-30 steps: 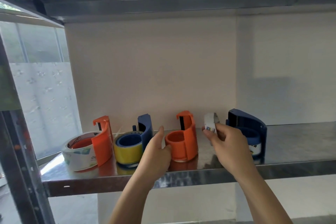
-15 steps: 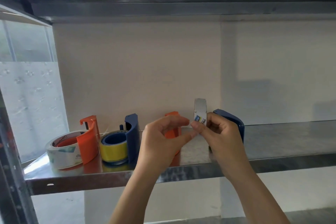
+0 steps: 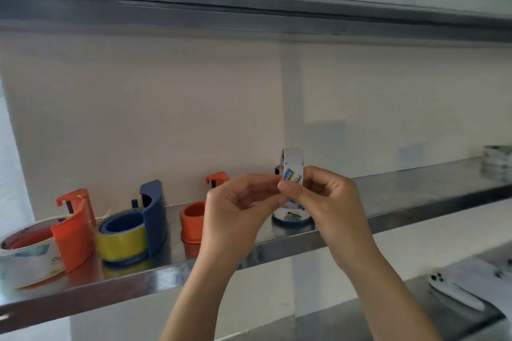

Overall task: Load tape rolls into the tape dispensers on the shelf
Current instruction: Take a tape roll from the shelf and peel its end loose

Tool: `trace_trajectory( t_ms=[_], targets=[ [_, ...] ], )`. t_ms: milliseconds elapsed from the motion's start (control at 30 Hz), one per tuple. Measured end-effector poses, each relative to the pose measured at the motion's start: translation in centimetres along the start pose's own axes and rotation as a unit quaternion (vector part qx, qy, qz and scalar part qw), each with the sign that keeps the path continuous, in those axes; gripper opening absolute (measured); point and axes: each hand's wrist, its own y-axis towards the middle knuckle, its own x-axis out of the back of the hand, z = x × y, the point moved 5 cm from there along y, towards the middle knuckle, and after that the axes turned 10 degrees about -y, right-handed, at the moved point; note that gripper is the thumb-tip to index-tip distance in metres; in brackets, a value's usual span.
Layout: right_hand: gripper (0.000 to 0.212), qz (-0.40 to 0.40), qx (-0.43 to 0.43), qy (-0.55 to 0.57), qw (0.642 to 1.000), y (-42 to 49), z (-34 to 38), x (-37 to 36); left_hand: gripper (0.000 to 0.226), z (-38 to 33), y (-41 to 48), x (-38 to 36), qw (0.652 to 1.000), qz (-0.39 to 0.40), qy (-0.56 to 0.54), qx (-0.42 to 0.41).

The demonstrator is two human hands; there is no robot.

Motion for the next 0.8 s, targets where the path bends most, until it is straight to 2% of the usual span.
trace_trajectory(
  t_ms=[133,300,467,600,800],
  targets=[
    [0.013,-0.003,-0.027,-0.004,1.000,-1.4,0.7,2.1,0.023,0.3,-0.3,-1.0,0.999,0.018,-0.029,0.019],
    [0.013,-0.060,-0.039,-0.050,0.996,-3.7,1.6,4.4,0.024,0.3,-1.1,-2.8,0.995,0.044,-0.065,0.067],
    [0.010,-0.119,-0.046,-0.083,0.988,-6.3,2.9,6.7,0.027,0.2,-2.7,-5.3,0.981,0.103,-0.119,0.110],
    [0.017,-0.168,-0.042,-0.105,0.979,-8.5,3.9,8.5,0.014,0.5,-3.9,-7.2,0.966,0.153,-0.163,0.129],
    [0.008,-0.217,-0.056,-0.139,0.965,-11.4,4.7,10.9,0.015,0.5,-5.5,-10.1,0.944,0.200,-0.223,0.142]
  ],
)
